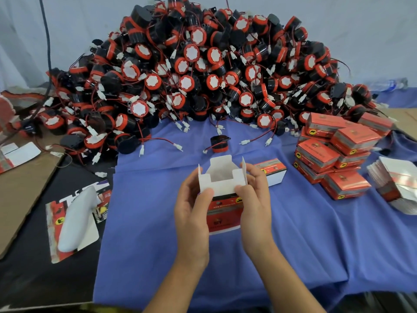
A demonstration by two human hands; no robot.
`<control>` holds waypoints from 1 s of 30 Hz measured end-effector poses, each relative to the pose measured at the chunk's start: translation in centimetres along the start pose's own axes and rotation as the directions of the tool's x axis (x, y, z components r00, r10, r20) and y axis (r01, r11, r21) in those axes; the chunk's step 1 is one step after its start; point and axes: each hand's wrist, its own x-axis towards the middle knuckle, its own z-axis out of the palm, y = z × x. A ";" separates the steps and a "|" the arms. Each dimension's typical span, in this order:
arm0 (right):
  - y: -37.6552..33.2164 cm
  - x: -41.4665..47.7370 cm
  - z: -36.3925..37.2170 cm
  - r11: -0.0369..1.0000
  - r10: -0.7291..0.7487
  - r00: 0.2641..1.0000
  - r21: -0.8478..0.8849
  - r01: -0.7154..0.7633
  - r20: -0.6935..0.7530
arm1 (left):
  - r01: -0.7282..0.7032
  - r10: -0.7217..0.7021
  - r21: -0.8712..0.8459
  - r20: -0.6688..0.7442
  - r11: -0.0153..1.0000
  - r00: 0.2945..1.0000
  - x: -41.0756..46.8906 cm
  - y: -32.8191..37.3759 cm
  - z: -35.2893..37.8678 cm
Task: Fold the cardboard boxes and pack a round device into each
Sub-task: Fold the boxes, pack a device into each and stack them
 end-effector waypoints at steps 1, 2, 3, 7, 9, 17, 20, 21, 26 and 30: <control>0.0 0.1 0.0 1.000 0.004 1.000 0.000 -0.004 -0.011 | -0.017 0.017 0.010 -0.010 1.000 1.000 0.0 0.0 0.2; 0.0 0.1 0.1 1.000 0.003 1.000 -0.001 -0.003 -0.019 | -0.037 0.038 0.024 -0.024 0.999 0.999 0.0 -0.1 0.4; 0.0 0.1 0.1 1.000 0.000 1.000 -0.006 0.000 -0.024 | -0.056 0.058 0.042 -0.041 0.998 0.998 0.1 -0.1 0.6; 0.4 -0.3 -0.1 0.998 -0.017 1.000 -0.068 0.017 -0.005 | -0.095 0.107 0.143 -0.077 0.985 0.991 0.2 0.0 0.8; 0.4 -0.7 -0.1 0.995 -0.042 0.999 -0.091 0.044 0.022 | -0.110 0.123 0.156 -0.080 0.982 0.989 0.2 0.0 0.7; 0.3 -1.2 -0.2 0.972 -0.142 0.985 -0.174 0.157 0.096 | -0.237 0.245 0.264 0.002 0.935 0.970 0.0 0.0 0.4; 0.3 -1.2 -0.1 0.977 -0.148 0.989 -0.154 0.151 0.029 | -0.208 0.211 0.235 0.014 0.950 0.977 -0.1 0.2 0.3; 0.4 -1.2 0.0 0.979 -0.141 0.990 -0.148 0.141 0.007 | -0.182 0.186 0.230 0.004 0.956 0.982 -0.1 0.1 0.3; -0.1 -1.2 0.0 0.994 -0.075 0.997 -0.078 0.072 -0.036 | -0.137 0.138 0.216 0.015 0.967 0.990 0.0 0.7 0.5; -0.6 -1.3 0.4 0.981 -0.122 0.992 -0.150 0.122 0.009 | -0.258 0.238 0.411 0.100 0.874 0.966 0.2 0.7 0.4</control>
